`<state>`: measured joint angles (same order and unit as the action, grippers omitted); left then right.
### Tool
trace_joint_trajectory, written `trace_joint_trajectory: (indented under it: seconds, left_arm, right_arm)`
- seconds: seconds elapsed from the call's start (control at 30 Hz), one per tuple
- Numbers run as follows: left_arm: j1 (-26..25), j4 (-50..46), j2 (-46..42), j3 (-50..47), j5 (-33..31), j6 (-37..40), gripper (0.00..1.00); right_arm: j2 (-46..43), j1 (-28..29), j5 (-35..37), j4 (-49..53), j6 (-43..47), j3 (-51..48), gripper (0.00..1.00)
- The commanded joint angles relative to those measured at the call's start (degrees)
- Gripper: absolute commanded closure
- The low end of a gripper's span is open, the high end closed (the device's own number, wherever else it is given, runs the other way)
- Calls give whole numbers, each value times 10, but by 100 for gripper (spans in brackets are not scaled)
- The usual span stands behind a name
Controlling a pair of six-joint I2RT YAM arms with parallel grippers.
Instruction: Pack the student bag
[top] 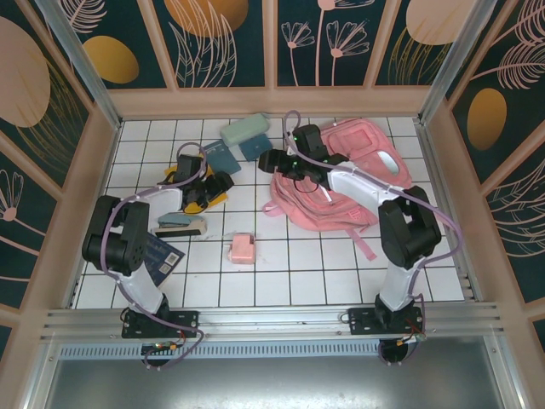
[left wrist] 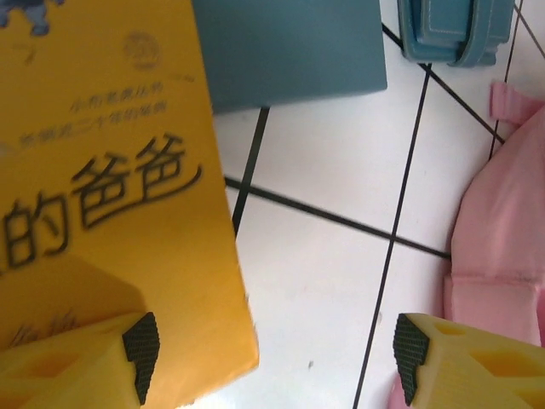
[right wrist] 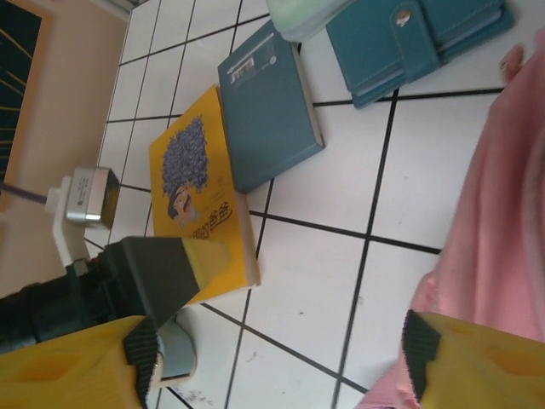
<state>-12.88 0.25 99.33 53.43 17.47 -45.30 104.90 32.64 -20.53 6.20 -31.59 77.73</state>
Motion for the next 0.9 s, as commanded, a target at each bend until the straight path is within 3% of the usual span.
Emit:
trace_joint_trajectory:
  seconds: [0.0, 0.13, 0.37, 0.6, 0.87]
  left_arm:
    - [16, -44, -54, -1, -11, 2, 23]
    - [67, -57, -82, -16, -24, 10, 23]
    - [117, -69, -92, -54, -82, 24, 23]
    - [131, -32, -70, -94, -81, 10, 26]
    - [132, -32, -43, -90, -77, 3, 28]
  right_arm:
    - [29, 14, -23, -18, 0, 37, 33]
    - [76, 35, -28, -21, 3, 78, 47]
    - [186, 71, -20, 14, 38, 185, 49]
    - [290, 100, -13, 54, 71, 296, 56]
    - [375, 129, 3, 107, 97, 393, 56]
